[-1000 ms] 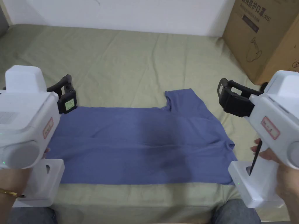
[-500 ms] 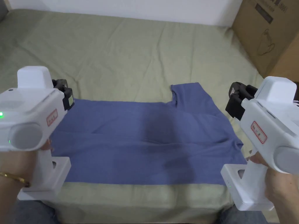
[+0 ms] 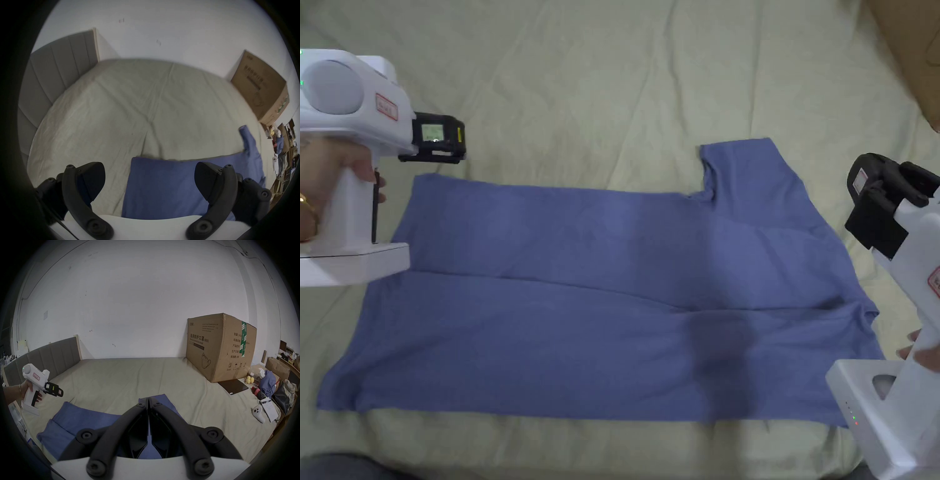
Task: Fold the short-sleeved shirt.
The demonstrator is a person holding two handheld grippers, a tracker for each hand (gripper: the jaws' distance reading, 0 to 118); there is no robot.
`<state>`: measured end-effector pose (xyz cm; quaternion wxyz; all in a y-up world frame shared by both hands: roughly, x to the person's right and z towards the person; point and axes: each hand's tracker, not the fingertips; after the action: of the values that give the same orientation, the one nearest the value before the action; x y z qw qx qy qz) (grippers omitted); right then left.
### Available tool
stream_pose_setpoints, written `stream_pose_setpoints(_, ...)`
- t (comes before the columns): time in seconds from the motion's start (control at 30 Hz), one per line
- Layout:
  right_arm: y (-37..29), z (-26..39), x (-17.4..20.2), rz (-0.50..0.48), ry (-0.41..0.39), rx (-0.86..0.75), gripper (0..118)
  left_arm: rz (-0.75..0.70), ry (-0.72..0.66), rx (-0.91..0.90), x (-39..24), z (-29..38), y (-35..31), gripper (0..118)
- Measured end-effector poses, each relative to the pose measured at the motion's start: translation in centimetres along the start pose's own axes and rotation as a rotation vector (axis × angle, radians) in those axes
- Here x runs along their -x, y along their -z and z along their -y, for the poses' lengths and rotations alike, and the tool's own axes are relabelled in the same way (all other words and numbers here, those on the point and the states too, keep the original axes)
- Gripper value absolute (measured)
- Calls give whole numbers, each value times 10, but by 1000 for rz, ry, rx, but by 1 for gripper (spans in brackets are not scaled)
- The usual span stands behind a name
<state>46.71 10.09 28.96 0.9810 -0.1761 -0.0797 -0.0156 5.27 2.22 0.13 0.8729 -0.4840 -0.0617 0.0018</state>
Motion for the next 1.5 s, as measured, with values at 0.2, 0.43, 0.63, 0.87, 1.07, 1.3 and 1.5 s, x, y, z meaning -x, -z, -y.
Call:
stream_pose_setpoints(0.2, 24, 11, -2, 14, -6, 49, 0, -82, -43, 107, -1, 5, 11, 112)
stream_pose_setpoints(0.43, 36, 29, -5, 11, -3, 114, 0, -78, -3, 144, 0, 7, 74, 32)
stream_pose_setpoints(0.63, 45, 27, -16, 15, 8, 154, 0, -50, 63, 74, -8, 9, 59, 0)
stream_pose_setpoints(0.87, 92, -9, -60, 53, 28, 320, 33, 35, -17, -138, -2, 10, -3, 0)
stream_pose_setpoints(1.07, 163, -13, -86, 45, 18, 514, 115, 50, -19, -196, -6, 21, -46, 0)
stream_pose_setpoints(1.3, 241, 30, -106, 131, -22, 757, 115, 56, -51, -203, -13, 25, -58, 0)
stream_pose_setpoints(1.5, 271, 58, -110, 215, 7, 769, 107, 58, -75, -191, -6, 23, -45, 0)
